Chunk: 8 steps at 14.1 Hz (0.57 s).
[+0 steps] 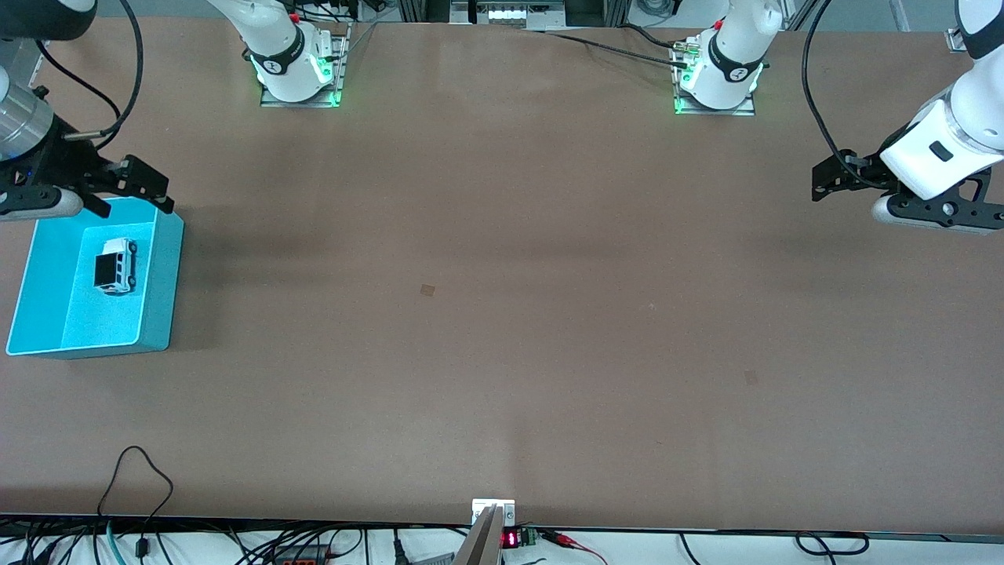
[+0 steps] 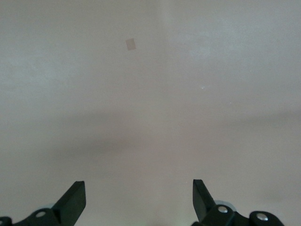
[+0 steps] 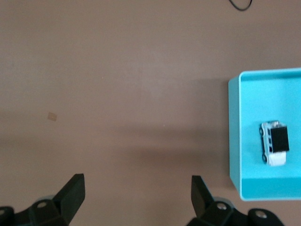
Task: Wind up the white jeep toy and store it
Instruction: 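Open the right gripper and raise it away from the bin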
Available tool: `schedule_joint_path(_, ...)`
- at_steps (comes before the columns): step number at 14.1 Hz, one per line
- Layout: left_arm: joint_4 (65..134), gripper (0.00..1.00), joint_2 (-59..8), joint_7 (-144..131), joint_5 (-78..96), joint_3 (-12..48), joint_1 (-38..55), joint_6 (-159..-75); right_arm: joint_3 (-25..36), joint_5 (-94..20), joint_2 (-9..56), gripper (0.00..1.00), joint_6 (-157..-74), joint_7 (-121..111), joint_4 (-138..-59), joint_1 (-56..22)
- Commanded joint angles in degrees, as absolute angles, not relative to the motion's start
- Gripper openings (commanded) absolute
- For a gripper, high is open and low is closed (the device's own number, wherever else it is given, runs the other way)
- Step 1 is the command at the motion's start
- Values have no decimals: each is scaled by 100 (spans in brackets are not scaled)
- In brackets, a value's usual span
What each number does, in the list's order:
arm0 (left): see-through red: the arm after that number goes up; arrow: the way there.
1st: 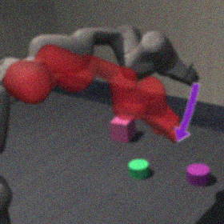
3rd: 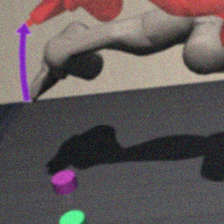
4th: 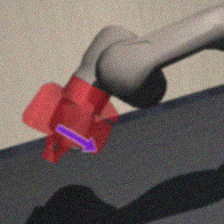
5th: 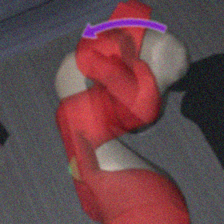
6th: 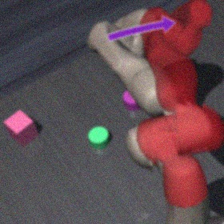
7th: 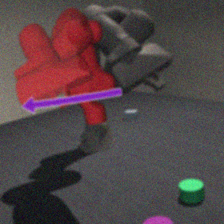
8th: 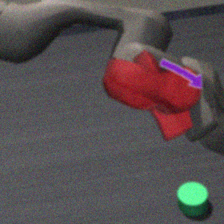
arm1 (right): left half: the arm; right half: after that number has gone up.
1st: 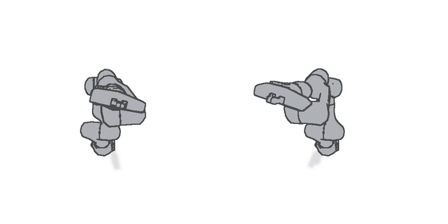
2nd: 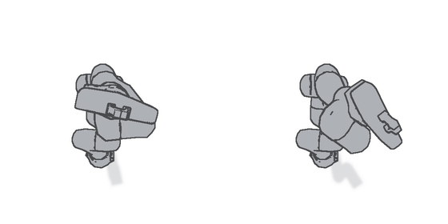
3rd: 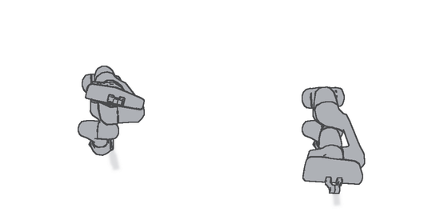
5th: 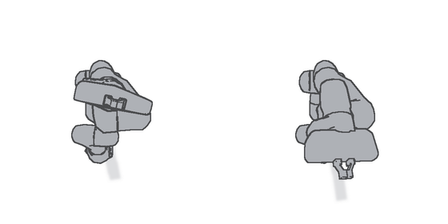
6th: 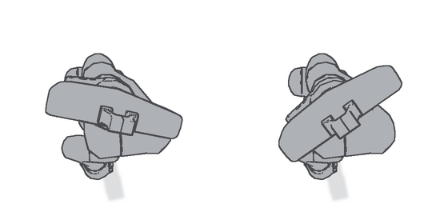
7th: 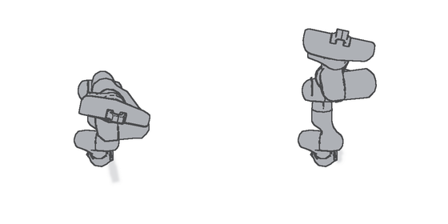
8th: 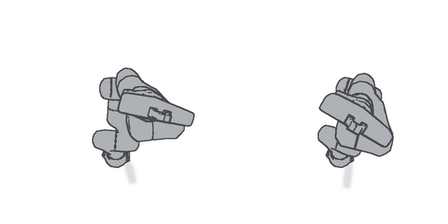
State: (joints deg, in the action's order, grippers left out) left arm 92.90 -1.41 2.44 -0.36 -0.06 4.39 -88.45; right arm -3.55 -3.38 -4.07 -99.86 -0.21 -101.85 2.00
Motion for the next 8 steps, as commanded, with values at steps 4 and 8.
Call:
schedule_joint_path(4, 9255, 100, -88, 273, 35, 9, 404, -8684, -352, -202, -598, 100, -9406, 114, -9775, -70)
schedule_joint_path(8, 9246, 100, -88, 272, 44, 9, 396, -8675, -290, -220, -475, 100, -9369, 105, -9572, 26)
